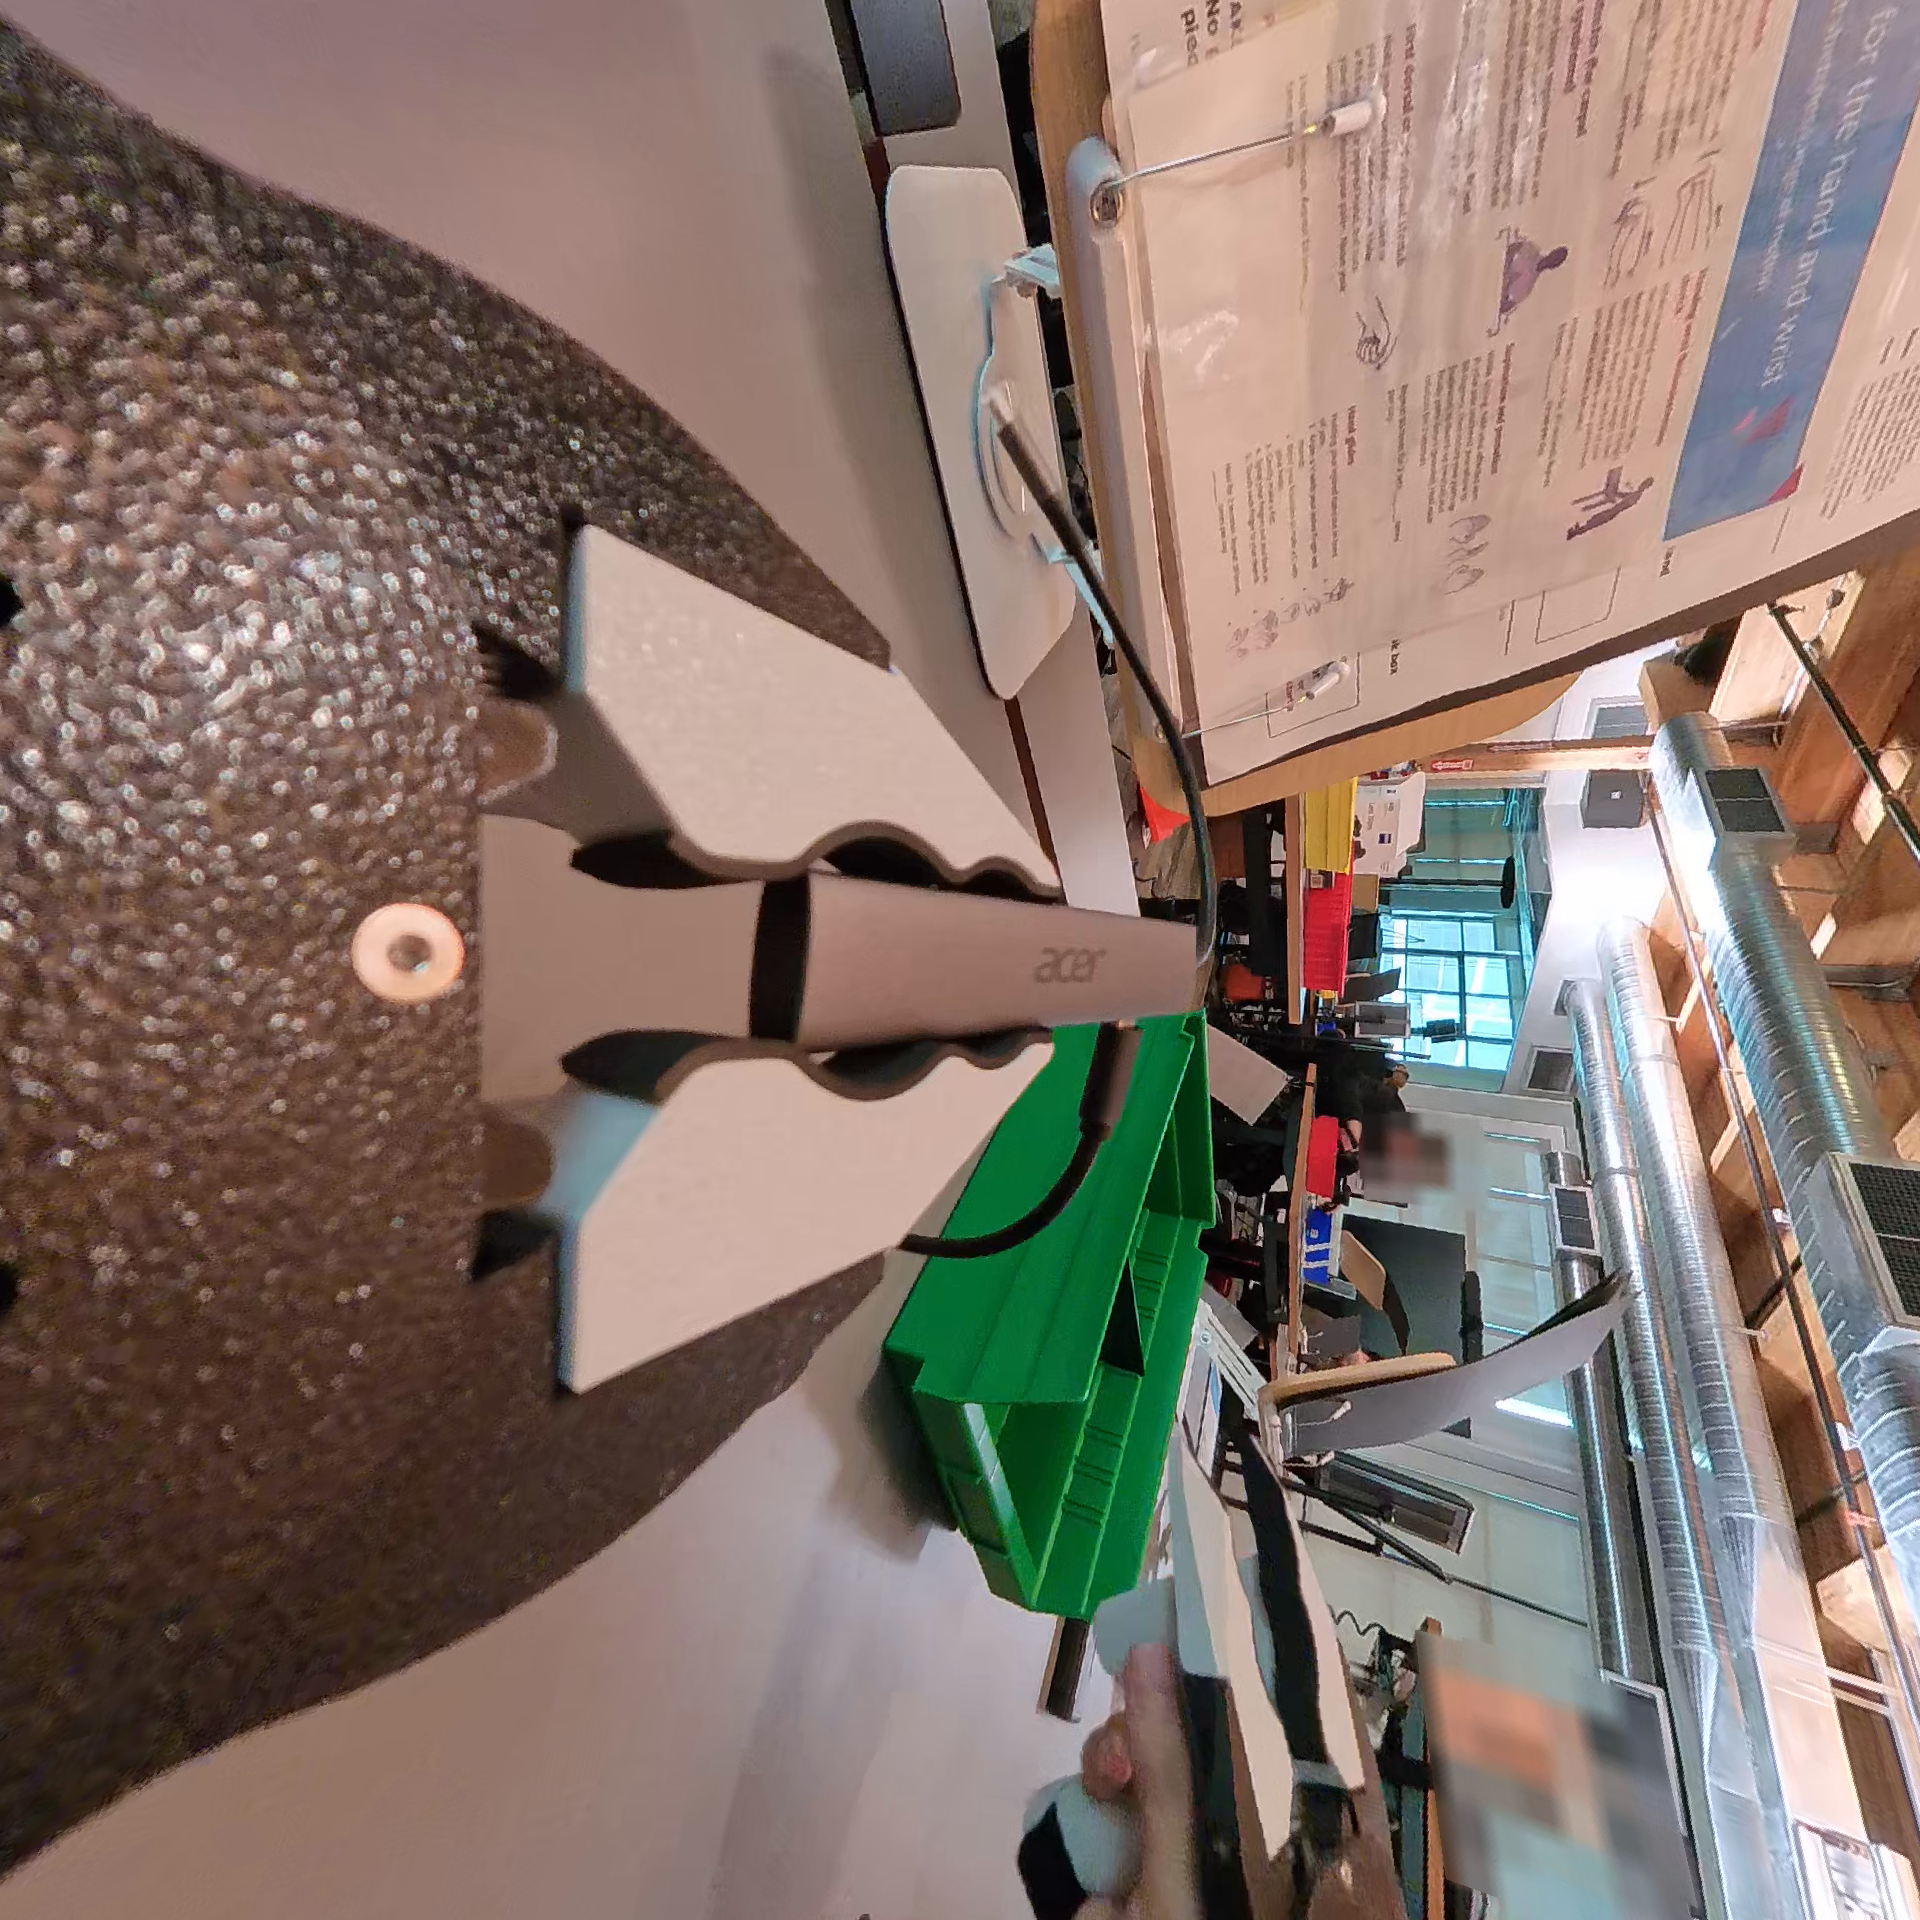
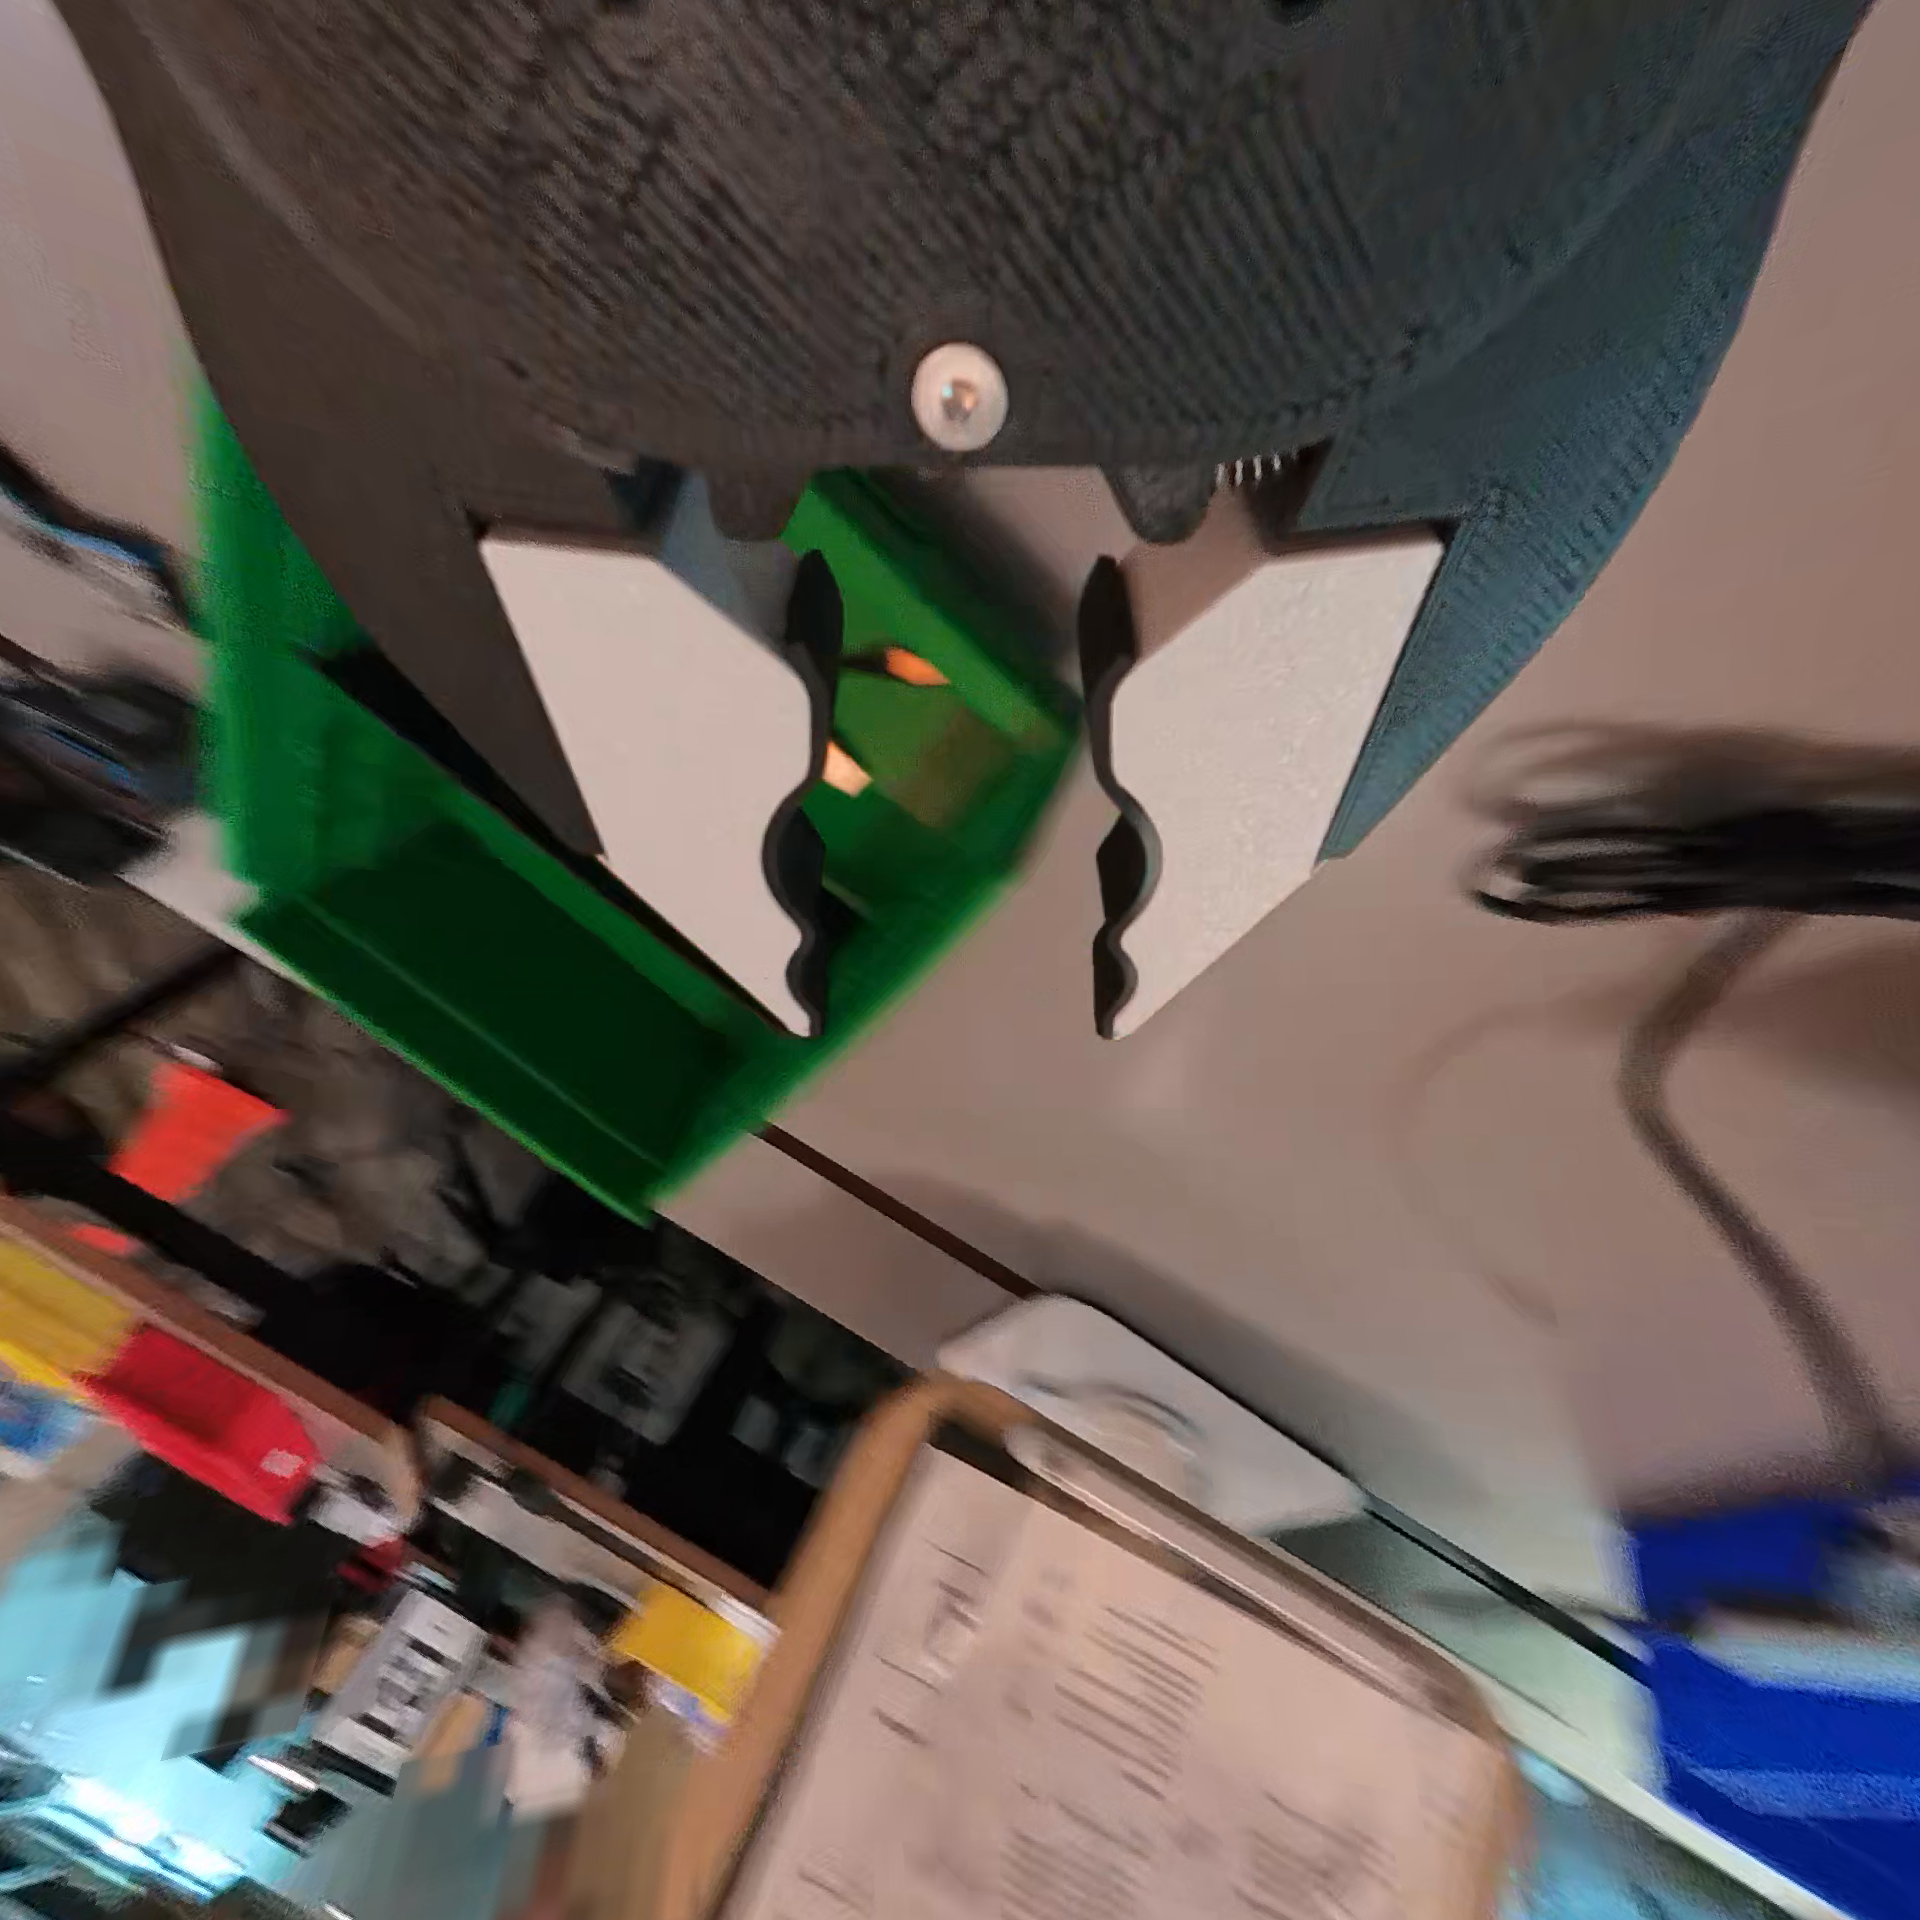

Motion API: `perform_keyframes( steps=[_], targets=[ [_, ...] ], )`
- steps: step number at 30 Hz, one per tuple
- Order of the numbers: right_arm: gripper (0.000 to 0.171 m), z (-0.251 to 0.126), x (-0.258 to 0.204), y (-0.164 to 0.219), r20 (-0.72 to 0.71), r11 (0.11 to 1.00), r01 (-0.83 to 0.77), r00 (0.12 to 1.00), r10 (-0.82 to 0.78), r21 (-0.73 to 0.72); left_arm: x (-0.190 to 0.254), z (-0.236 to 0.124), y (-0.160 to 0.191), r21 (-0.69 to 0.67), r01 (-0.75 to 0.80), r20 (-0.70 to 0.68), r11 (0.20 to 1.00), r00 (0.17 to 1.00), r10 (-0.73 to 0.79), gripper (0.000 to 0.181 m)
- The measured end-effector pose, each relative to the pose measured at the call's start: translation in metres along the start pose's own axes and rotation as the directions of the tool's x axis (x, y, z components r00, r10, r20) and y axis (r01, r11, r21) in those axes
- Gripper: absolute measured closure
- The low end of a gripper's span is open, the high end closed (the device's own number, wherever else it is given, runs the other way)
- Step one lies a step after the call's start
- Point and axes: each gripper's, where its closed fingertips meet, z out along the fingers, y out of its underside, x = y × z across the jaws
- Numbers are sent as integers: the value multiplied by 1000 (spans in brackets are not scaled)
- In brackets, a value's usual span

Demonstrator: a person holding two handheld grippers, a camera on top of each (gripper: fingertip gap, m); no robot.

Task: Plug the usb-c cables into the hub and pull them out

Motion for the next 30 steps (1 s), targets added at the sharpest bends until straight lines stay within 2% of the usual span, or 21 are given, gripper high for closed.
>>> perform_keyframes(
  steps=[4,7,10,16,20,24,30],
  targets=[
    [122,4,-102,-47,289,947,-168,953,86,272,8,1,1,0,-5,-46,1000,999,5,160],
    [121,20,-144,-67,328,883,-222,941,83,413,14,3,6,-11,7,-77,1000,997,-8,160],
    [118,42,-169,-69,353,864,-255,930,98,433,18,3,8,-19,1,-92,1000,996,-3,160],
    [132,53,-172,-67,266,869,-166,963,42,466,18,3,8,-33,8,-88,999,996,-11,160],
    [146,43,-166,-72,269,830,-212,960,78,516,26,5,10,-44,5,-98,999,995,-10,159],
    [146,46,-171,-67,267,856,-175,963,45,487,32,5,10,-43,-5,-110,999,994,0,160],
    [159,47,-168,-67,261,855,-186,963,61,484,37,7,12,-61,24,-129,998,991,-32,159]
  ],
)
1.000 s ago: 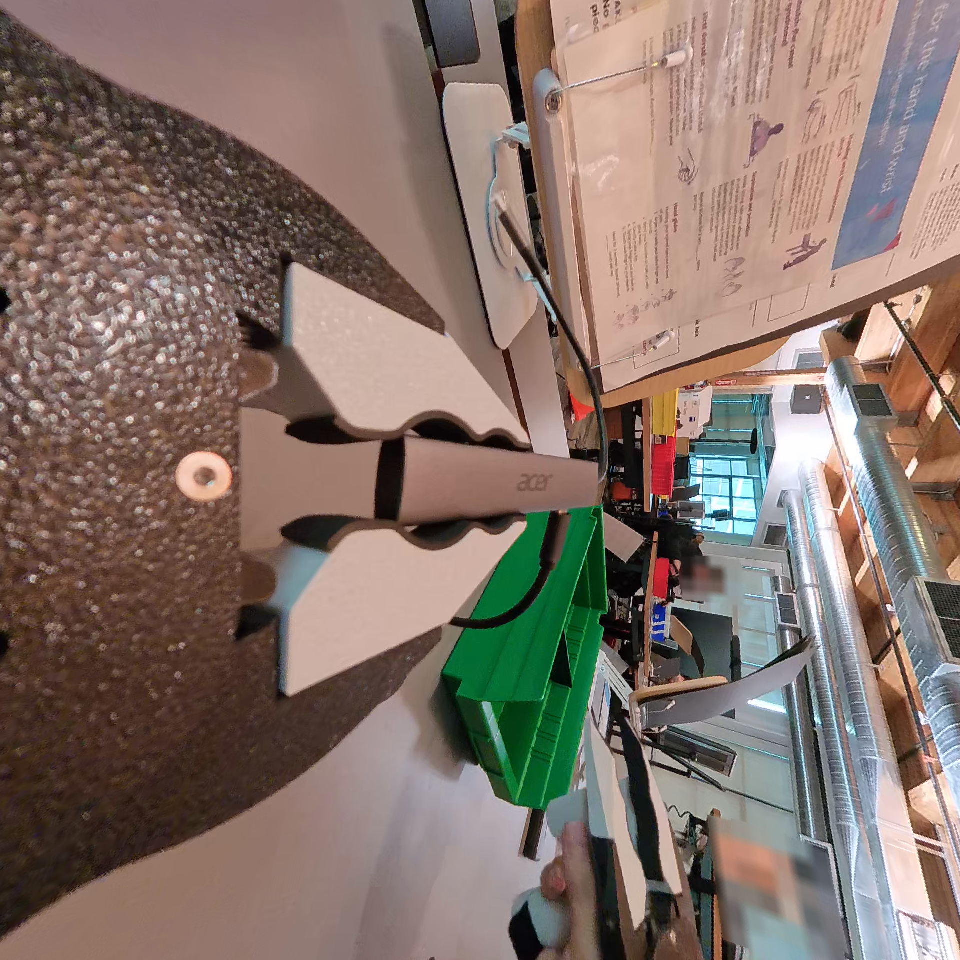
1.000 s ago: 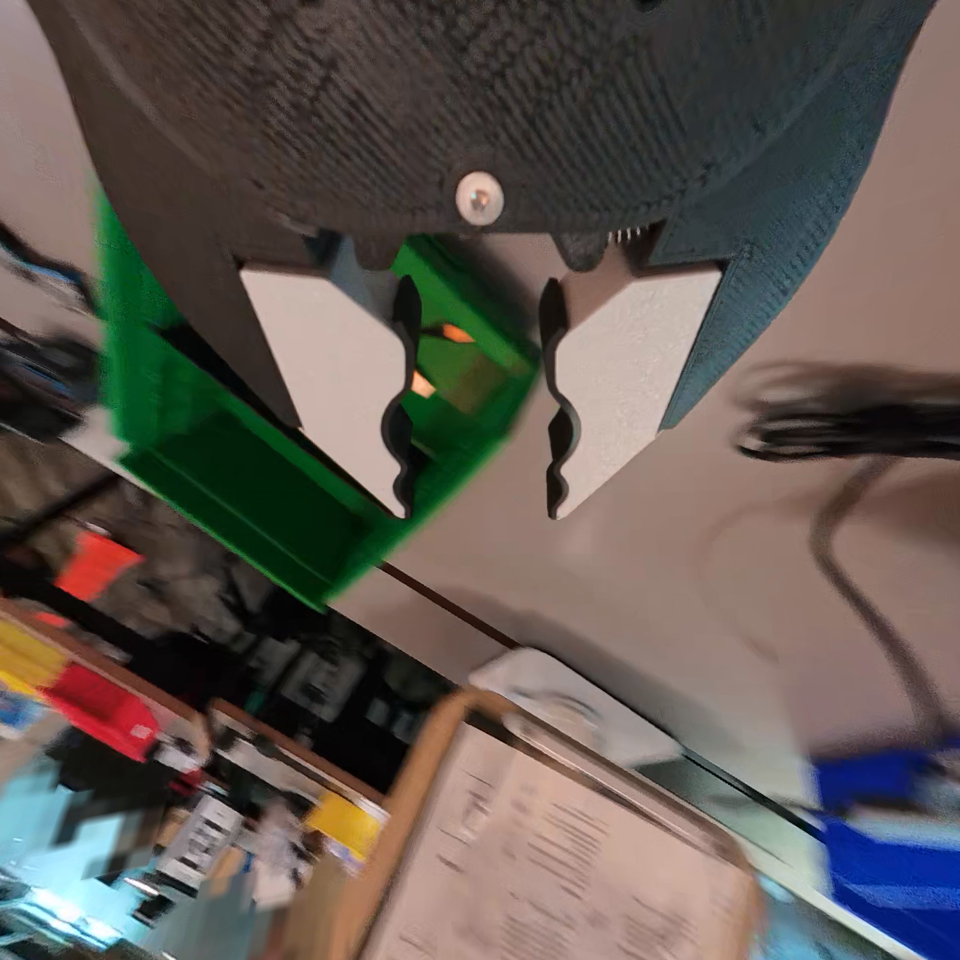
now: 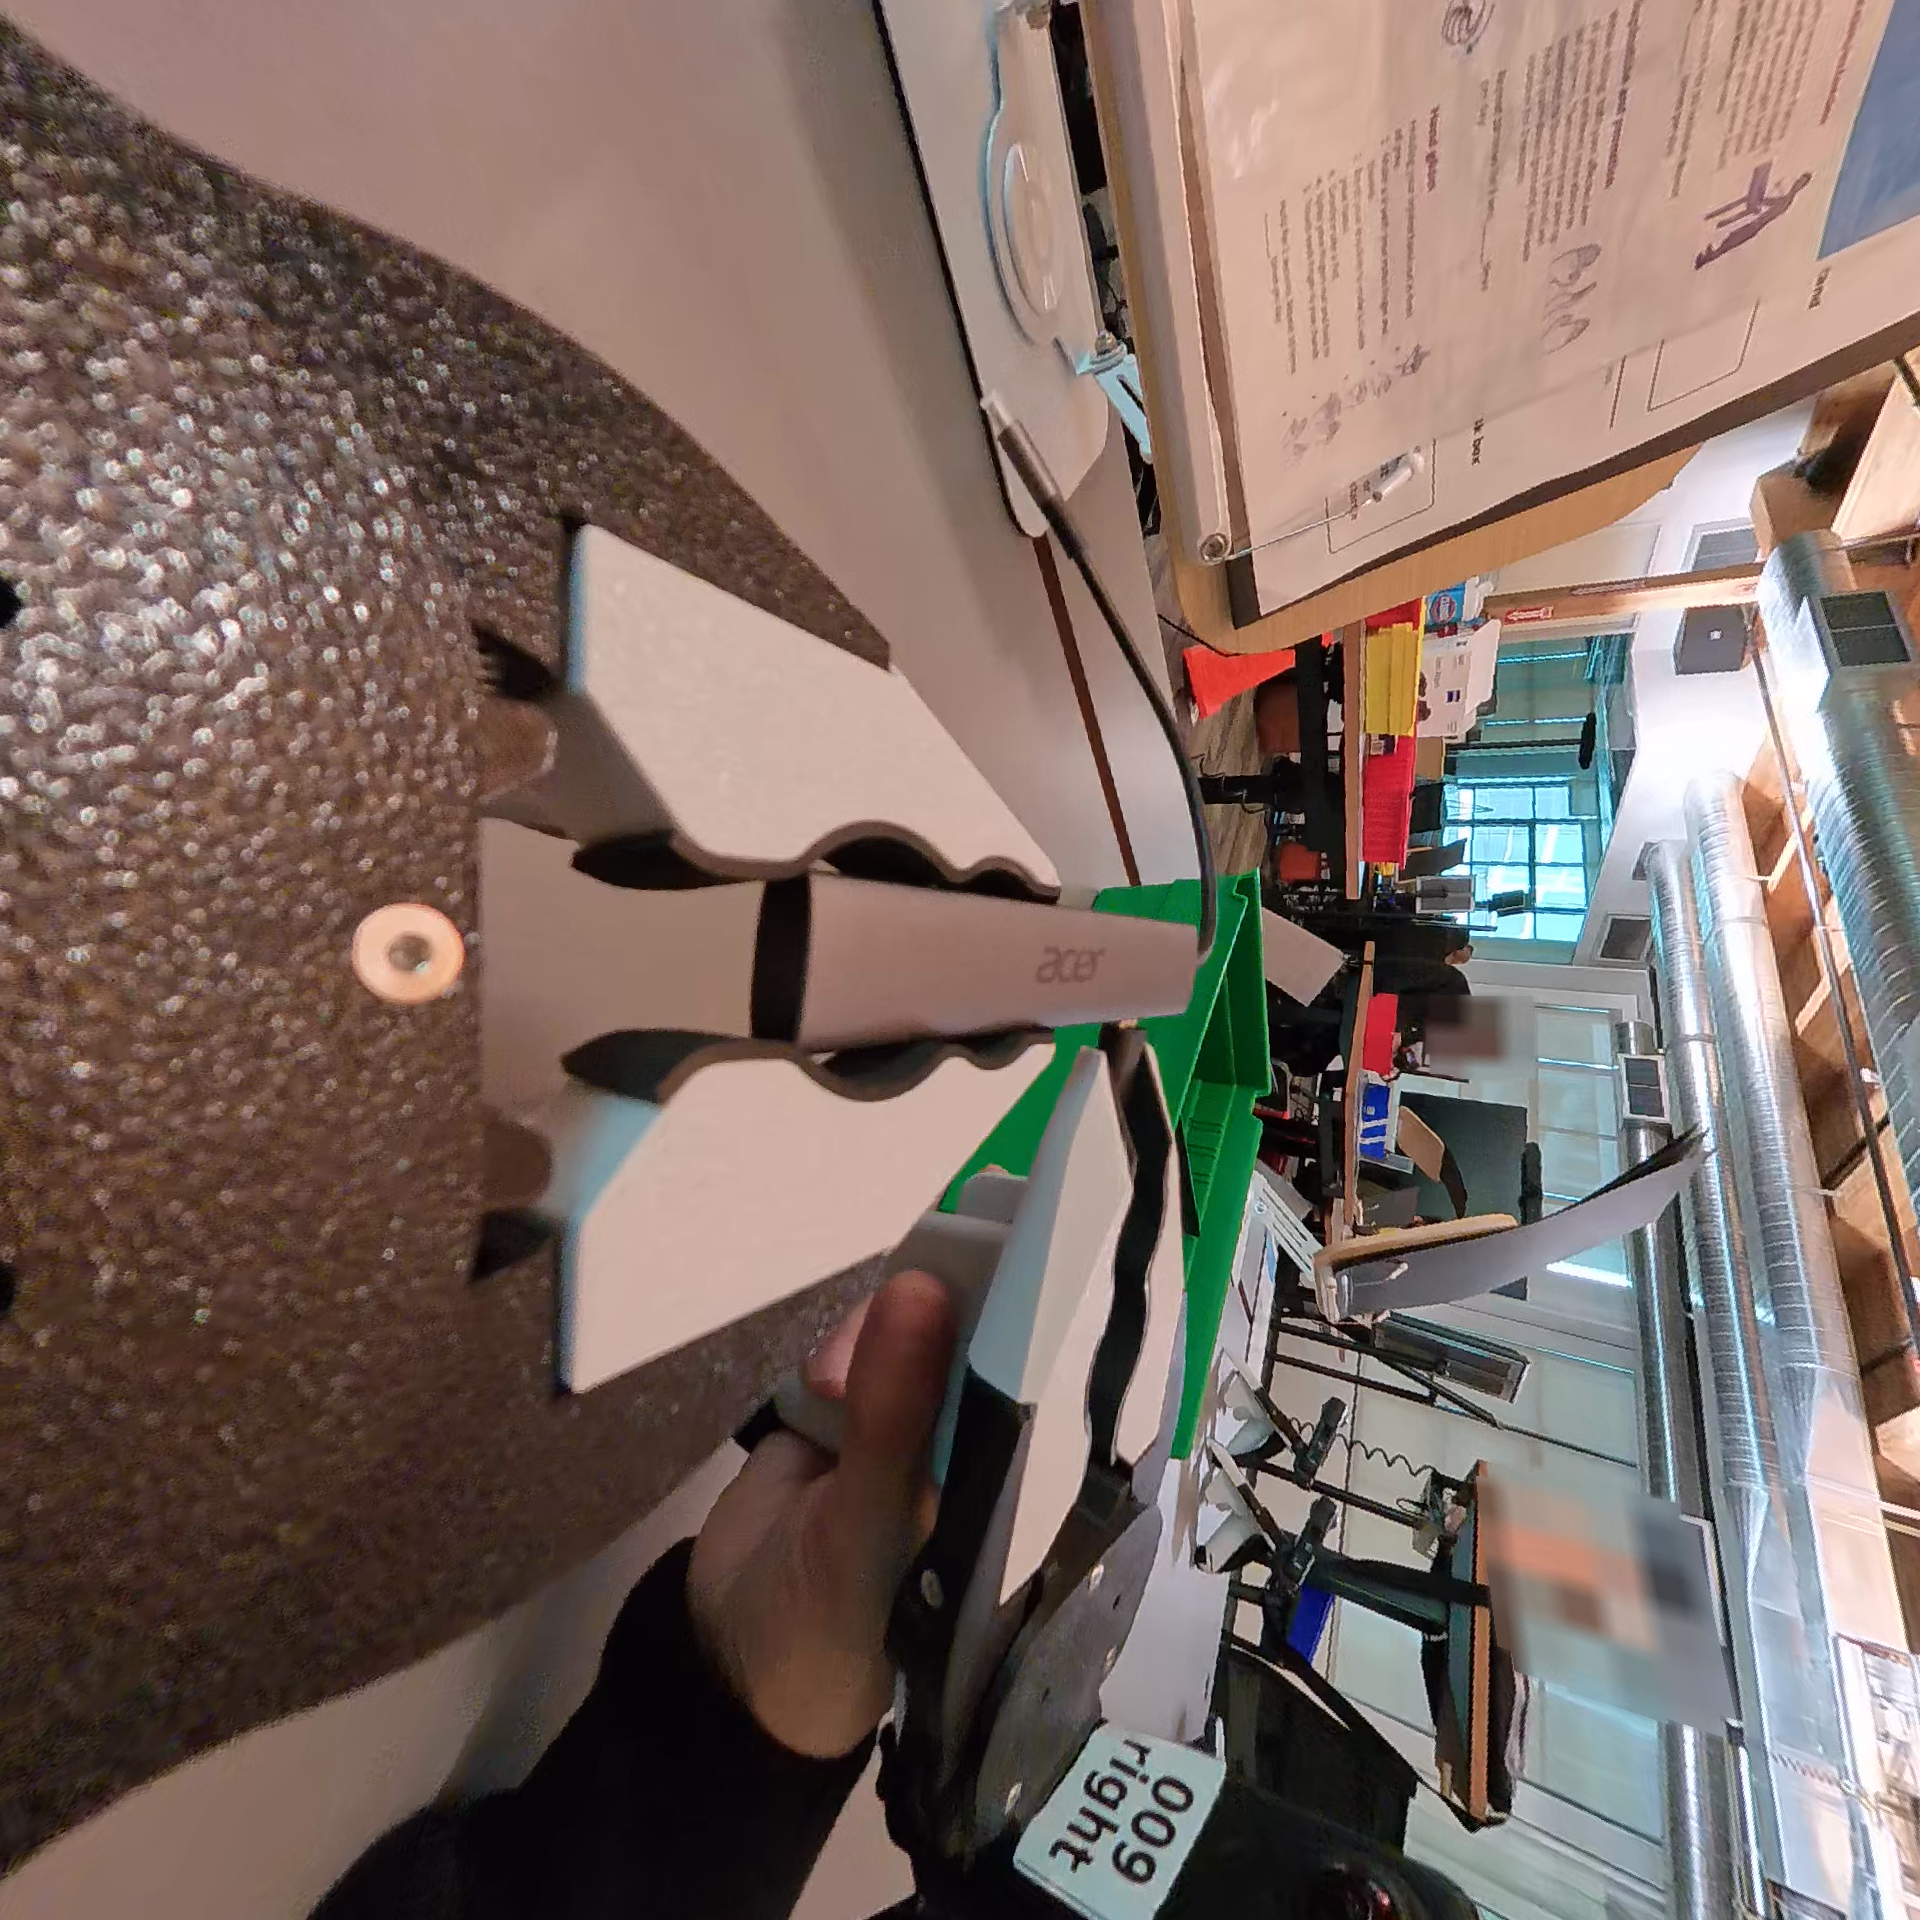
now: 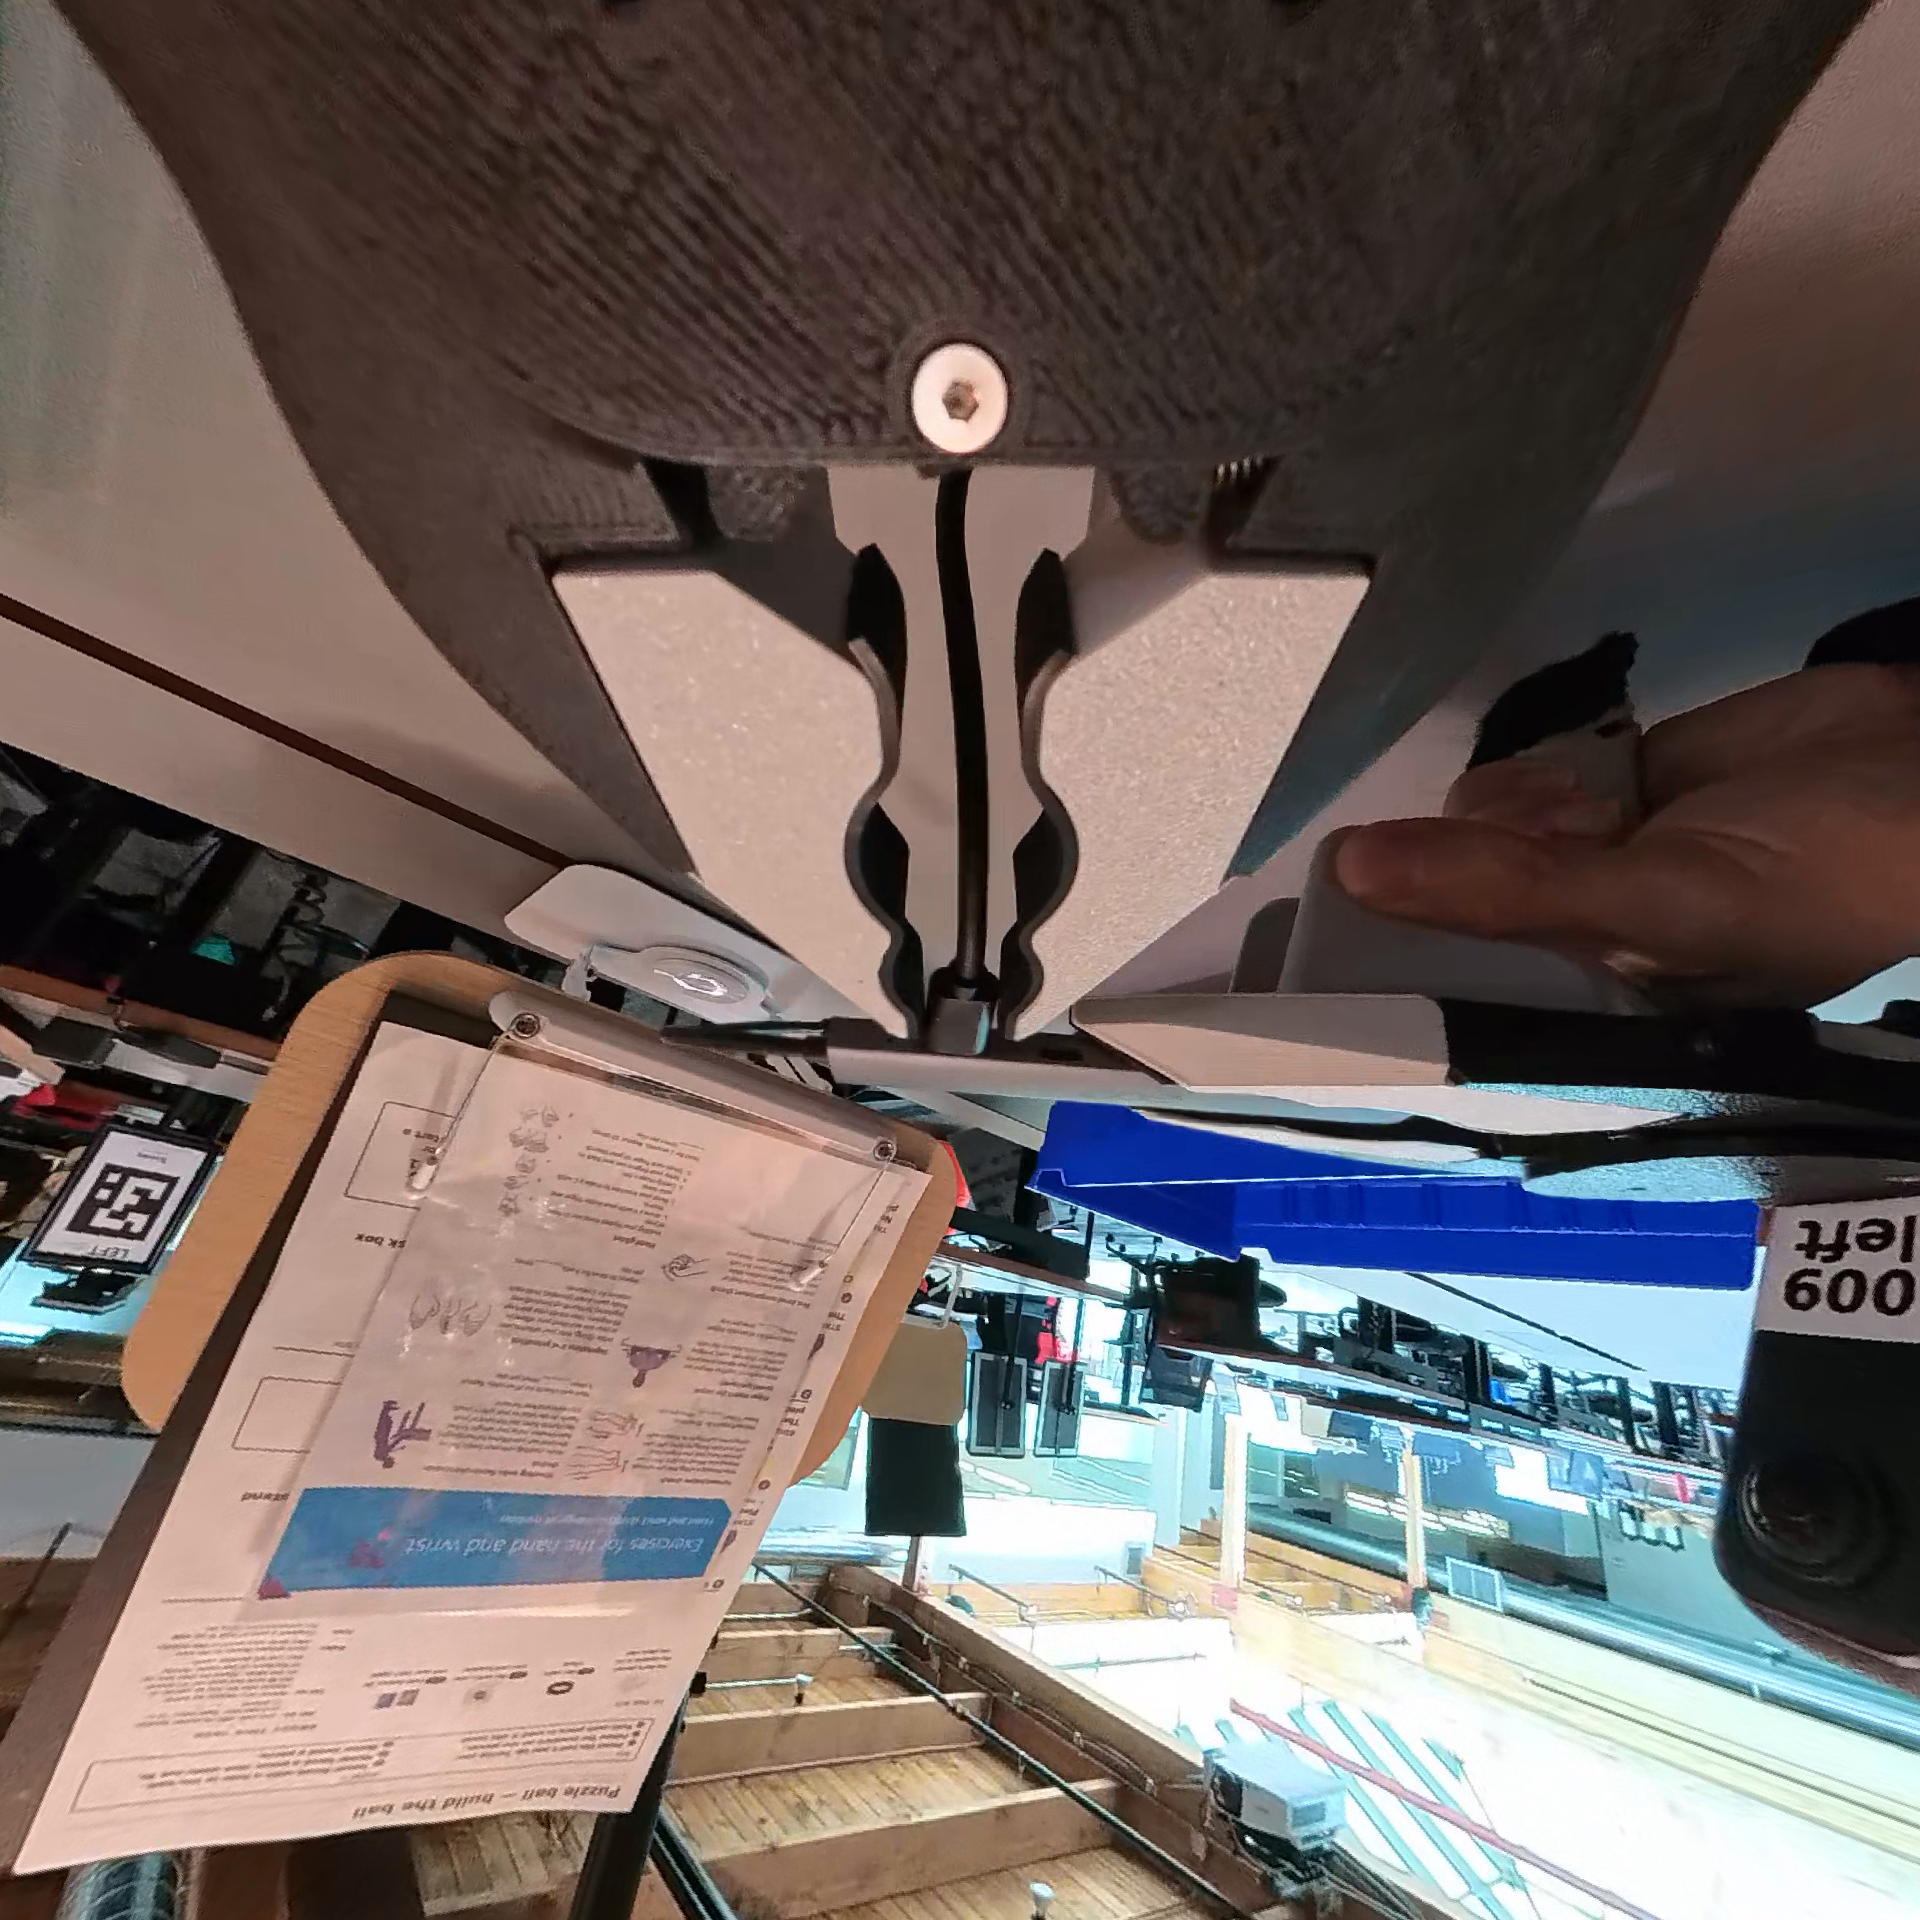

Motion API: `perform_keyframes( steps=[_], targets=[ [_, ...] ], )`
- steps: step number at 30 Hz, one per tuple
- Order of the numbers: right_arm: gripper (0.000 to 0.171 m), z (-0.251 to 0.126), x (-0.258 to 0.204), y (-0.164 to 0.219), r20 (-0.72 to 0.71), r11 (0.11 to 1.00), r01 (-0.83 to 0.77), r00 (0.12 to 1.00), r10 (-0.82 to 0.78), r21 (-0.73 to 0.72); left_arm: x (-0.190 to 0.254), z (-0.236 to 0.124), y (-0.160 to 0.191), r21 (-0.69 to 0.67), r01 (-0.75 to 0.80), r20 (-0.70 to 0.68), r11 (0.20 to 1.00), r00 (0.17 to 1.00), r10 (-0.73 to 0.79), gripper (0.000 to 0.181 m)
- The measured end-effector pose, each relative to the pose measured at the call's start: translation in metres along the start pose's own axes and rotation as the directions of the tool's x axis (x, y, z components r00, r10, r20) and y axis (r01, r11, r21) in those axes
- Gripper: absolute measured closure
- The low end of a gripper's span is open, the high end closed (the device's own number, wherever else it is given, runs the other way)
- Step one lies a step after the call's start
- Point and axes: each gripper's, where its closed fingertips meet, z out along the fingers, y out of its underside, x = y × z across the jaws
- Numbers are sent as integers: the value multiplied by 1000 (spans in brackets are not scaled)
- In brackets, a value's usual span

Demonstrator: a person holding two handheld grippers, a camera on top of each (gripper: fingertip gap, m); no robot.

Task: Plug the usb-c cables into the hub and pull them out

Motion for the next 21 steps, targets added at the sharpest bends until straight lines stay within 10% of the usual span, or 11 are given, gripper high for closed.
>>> perform_keyframes(
  steps=[18,21],
  targets=[
    [159,3,-4,0,-20,993,-98,995,97,-72,2,-6,-11,-5,-127,92,992,988,127,159],
    [159,-17,6,-3,-53,989,-141,989,139,-37,-49,-28,-33,69,-122,353,990,931,90,160]
  ],
)
